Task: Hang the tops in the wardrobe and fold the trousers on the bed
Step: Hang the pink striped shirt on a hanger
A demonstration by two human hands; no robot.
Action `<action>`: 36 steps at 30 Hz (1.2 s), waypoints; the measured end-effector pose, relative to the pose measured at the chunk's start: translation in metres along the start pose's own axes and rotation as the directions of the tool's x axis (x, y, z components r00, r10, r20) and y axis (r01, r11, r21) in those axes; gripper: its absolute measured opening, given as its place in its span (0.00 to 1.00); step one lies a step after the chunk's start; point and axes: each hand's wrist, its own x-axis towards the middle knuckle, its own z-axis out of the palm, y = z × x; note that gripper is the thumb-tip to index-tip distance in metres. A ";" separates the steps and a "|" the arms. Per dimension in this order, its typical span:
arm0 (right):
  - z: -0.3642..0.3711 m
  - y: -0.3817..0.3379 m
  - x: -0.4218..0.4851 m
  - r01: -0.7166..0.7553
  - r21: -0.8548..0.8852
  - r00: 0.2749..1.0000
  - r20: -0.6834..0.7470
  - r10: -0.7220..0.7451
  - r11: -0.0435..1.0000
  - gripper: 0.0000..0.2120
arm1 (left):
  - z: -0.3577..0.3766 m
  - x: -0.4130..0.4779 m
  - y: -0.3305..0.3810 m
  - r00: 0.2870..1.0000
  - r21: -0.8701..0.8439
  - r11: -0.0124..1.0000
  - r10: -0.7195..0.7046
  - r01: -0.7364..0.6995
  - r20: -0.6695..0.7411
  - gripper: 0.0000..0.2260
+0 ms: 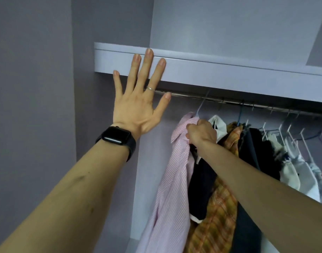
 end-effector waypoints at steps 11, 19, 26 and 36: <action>0.020 0.019 0.003 0.058 -0.344 0.998 -0.001 -0.062 0.937 0.18 | -0.003 0.002 0.000 1.000 -0.013 1.000 -0.027 0.027 0.009 0.32; -0.011 0.022 -0.040 0.152 -0.454 0.946 0.323 0.003 0.878 0.29 | -0.027 -0.002 0.007 0.976 -0.014 0.995 -0.094 0.099 0.194 0.32; -0.108 -0.005 -0.112 0.210 -0.248 0.859 0.508 -0.058 0.946 0.24 | -0.079 -0.013 0.038 0.838 -0.013 0.965 -0.222 0.263 0.498 0.35; -0.270 0.044 -0.254 0.284 0.166 0.947 0.108 -0.304 0.944 0.09 | -0.143 -0.138 0.163 0.612 -0.201 0.865 -0.144 0.459 0.777 0.30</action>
